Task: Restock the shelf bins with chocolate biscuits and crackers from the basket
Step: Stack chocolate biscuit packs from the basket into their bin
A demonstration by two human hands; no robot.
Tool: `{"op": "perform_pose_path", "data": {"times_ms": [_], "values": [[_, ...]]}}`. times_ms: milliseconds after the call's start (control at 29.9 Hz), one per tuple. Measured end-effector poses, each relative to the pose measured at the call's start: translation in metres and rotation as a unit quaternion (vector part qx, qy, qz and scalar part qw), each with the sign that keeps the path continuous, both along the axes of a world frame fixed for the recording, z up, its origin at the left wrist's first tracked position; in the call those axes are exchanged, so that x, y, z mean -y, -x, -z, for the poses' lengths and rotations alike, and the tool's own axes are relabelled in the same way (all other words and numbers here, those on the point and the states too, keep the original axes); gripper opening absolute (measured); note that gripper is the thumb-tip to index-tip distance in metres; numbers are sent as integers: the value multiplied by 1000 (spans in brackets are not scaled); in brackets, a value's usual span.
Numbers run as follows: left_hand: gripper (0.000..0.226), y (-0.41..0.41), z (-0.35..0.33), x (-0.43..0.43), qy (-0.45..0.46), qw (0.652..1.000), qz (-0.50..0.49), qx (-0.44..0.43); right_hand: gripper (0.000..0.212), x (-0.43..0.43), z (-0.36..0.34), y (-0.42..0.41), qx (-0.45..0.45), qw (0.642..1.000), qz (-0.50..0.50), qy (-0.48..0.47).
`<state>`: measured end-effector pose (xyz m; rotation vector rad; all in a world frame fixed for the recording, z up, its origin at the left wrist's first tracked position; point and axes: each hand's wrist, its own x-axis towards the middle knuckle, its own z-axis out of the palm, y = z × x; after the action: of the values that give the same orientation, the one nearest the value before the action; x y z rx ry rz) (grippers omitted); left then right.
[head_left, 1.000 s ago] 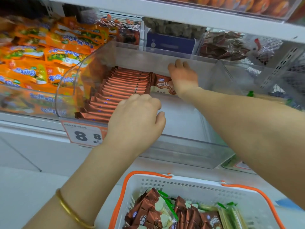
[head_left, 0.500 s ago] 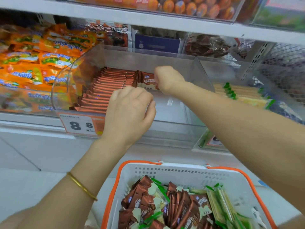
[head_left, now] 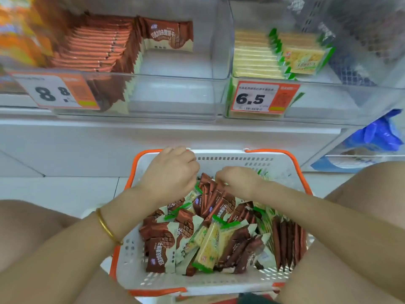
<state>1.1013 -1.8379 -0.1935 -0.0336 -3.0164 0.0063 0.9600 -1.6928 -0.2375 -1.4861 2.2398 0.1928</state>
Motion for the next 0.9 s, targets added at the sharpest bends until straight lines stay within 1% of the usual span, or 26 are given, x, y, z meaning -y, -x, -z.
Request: {"op": "perform_pose_path", "data": {"times_ms": [67, 134, 234, 301, 401, 468, 535, 602, 668, 735, 802, 869, 902], "values": [[36, 2, 11, -6, -9, 999, -3, 31, 33, -10, 31, 8, -7, 998, -40, -43], [38, 4, 15, -10, -29, 998, 3, 49, 42, -15, 47, 7, -36, 994, -75, -69], [39, 6, 16, -12, -42, 998, 15, 54, 35, -17, 59, 1, -90, 988, -110, -64], [41, 8, 16, -11, -42, 997, 16, 57, 30, -19, 64, 3, -95, 984, -129, -77], [40, 10, 14, -13, -78, 993, -9, 83, 28, -14, 52, 11, -31, 992, -91, -84], [33, 12, 17, -8, -121, 982, -45, 135, 27, -5, 30, 20, -3, 997, -57, -59], [40, 14, 18, -3, -163, 967, -71, 184, 24, 0, -1, 27, 7, 999, -45, -17], [47, 17, 15, 2, -206, 953, -85, 205, 20, -1, -31, 30, 49, 998, -30, 34], [44, 20, 6, 7, -268, 936, -97, 206, 16, -3, -54, 28, 115, 989, 5, 94], [31, 21, -9, 13, -309, 928, -101, 183, 9, -1, -71, 21, 176, 972, 53, 143], [21, 18, -27, 20, -340, 921, -111, 154, 3, 4, -87, 12, 232, 953, 90, 173], [15, 14, -48, 28, -402, 898, -120, 132, 14, 12, -104, 4, 261, 942, 98, 185], [14, 12, -61, 32, -424, 890, -117, 115, 18, 17, -114, 0, 260, 943, 93, 188]]}}
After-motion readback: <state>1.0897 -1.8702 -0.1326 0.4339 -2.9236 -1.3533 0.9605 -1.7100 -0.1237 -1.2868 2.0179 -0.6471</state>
